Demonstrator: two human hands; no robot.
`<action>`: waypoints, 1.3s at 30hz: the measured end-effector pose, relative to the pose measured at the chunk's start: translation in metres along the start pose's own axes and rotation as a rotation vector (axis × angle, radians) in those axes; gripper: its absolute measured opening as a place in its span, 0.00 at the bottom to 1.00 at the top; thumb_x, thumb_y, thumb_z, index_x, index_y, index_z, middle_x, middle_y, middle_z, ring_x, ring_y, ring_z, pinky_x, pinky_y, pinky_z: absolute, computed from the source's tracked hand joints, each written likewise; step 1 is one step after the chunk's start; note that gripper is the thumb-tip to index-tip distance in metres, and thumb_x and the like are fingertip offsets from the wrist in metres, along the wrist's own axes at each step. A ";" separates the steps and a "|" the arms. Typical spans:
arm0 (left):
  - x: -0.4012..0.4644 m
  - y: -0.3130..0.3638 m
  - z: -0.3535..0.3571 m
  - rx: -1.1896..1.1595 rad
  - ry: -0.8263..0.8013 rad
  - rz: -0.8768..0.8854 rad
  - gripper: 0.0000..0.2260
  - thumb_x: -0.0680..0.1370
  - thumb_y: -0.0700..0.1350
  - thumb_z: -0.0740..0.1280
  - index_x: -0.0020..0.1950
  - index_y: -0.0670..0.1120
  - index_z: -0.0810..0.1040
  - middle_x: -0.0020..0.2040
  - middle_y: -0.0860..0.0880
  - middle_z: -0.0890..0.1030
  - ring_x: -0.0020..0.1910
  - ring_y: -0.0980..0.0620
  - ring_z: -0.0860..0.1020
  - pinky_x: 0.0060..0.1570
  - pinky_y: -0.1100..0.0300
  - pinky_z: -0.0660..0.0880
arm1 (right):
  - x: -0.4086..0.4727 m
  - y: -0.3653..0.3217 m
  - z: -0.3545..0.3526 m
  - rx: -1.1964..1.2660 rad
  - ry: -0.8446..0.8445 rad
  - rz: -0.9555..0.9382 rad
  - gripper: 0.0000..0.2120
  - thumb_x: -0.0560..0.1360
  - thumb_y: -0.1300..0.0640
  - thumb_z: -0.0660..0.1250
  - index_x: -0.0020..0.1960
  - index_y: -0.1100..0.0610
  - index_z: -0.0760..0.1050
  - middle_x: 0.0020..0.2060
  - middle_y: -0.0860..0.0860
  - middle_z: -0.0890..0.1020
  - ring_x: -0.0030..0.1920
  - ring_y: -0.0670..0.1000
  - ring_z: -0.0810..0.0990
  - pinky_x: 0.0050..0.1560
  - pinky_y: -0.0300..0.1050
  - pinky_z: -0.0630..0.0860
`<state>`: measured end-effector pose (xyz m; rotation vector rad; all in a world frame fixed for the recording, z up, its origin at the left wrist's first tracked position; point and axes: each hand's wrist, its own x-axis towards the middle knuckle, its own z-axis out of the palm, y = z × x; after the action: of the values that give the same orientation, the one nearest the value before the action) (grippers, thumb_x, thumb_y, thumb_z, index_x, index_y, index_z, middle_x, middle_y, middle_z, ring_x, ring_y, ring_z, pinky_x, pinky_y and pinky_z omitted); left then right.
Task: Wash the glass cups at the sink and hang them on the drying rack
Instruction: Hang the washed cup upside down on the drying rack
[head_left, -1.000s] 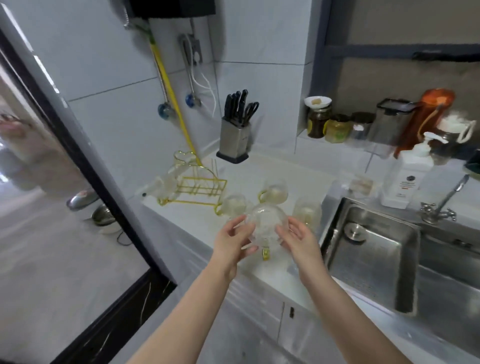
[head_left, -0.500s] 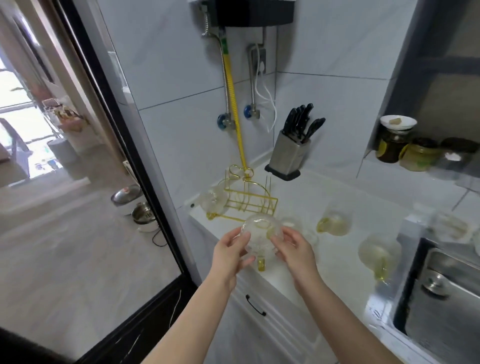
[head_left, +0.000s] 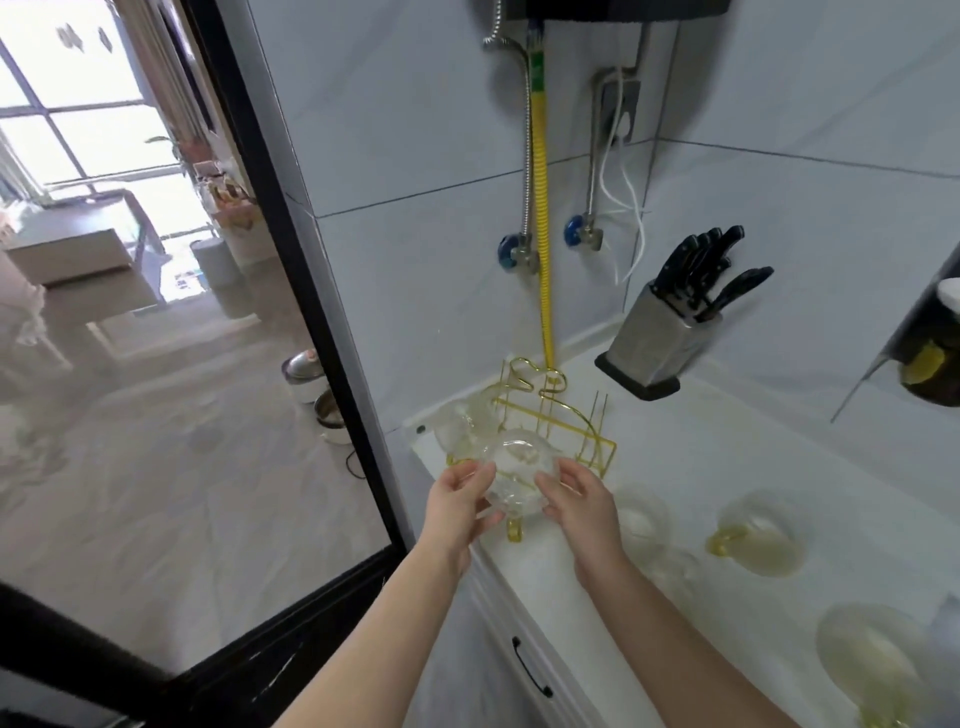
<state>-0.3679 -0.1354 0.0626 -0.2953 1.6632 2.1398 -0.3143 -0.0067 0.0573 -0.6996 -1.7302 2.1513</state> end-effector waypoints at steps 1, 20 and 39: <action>0.009 0.002 0.000 0.002 0.004 -0.002 0.16 0.76 0.46 0.71 0.62 0.44 0.74 0.56 0.45 0.81 0.50 0.46 0.81 0.49 0.54 0.81 | 0.007 0.001 0.004 -0.009 0.005 0.005 0.11 0.75 0.62 0.69 0.53 0.51 0.74 0.44 0.43 0.79 0.46 0.41 0.79 0.47 0.39 0.77; 0.144 -0.012 -0.020 0.149 -0.051 -0.181 0.13 0.76 0.45 0.71 0.58 0.41 0.77 0.55 0.43 0.81 0.52 0.46 0.81 0.49 0.54 0.81 | 0.092 0.054 0.055 -0.110 0.273 0.159 0.23 0.76 0.59 0.69 0.69 0.59 0.70 0.60 0.50 0.73 0.56 0.50 0.76 0.55 0.47 0.78; 0.162 -0.024 -0.023 0.202 -0.086 -0.330 0.13 0.77 0.45 0.70 0.57 0.38 0.77 0.49 0.41 0.81 0.47 0.45 0.81 0.42 0.55 0.81 | 0.101 0.068 0.060 -0.255 0.354 0.198 0.18 0.77 0.57 0.67 0.66 0.56 0.71 0.57 0.53 0.76 0.57 0.53 0.76 0.60 0.53 0.76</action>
<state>-0.5037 -0.1215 -0.0301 -0.3812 1.6366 1.7071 -0.4267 -0.0201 -0.0177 -1.2812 -1.8133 1.7926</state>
